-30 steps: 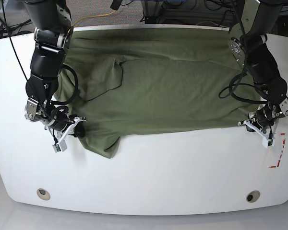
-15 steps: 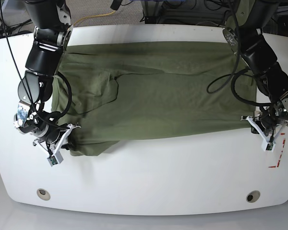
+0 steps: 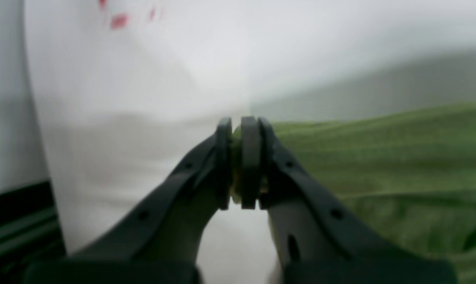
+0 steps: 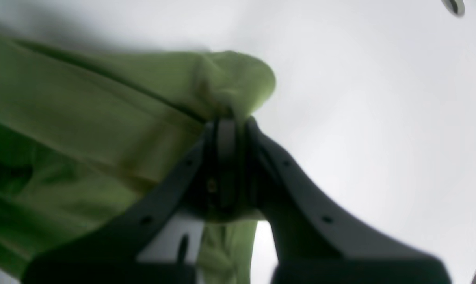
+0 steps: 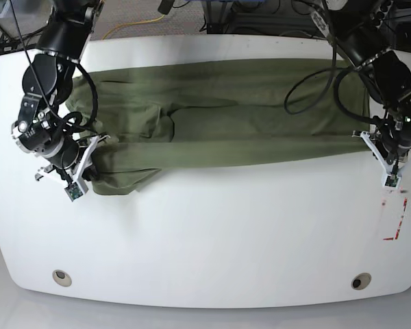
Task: Fold the T-shirt properly
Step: 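Lift the hem and fold it over toward the collar edge with both grippers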
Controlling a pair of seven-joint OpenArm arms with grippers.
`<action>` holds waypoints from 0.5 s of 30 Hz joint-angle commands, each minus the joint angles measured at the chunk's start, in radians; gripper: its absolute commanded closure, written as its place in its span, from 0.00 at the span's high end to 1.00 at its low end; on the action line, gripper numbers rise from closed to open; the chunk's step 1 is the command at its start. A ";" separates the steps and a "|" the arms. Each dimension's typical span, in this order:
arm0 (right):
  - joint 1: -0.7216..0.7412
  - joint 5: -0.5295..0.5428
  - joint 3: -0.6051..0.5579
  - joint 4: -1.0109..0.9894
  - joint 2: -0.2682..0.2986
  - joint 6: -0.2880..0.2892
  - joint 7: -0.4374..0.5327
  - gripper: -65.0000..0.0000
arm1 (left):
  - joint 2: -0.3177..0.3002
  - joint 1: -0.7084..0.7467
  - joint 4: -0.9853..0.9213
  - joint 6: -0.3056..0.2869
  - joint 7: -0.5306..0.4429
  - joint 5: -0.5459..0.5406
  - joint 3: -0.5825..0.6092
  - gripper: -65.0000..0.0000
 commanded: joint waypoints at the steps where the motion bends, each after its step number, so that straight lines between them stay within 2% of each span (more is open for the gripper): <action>1: -0.015 -0.022 0.019 0.058 0.019 -0.009 -0.020 0.00 | 0.003 0.019 0.081 0.005 0.013 0.013 -0.002 0.02; 5: -0.111 -0.022 0.035 0.138 -0.010 -0.009 -0.030 0.00 | 0.005 0.125 0.136 0.005 0.014 0.015 0.001 0.02; 9: -0.212 -0.022 0.081 0.175 -0.063 -0.009 -0.030 0.00 | 0.006 0.231 0.153 0.005 0.016 0.013 0.001 0.02; 13: -0.264 -0.022 0.105 0.172 -0.079 -0.009 -0.030 0.07 | 0.006 0.292 0.152 0.005 0.016 0.013 -0.001 0.03; 15: -0.281 -0.022 0.105 0.170 -0.088 -0.009 -0.030 0.15 | 0.005 0.314 0.152 0.005 0.016 0.013 0.001 0.05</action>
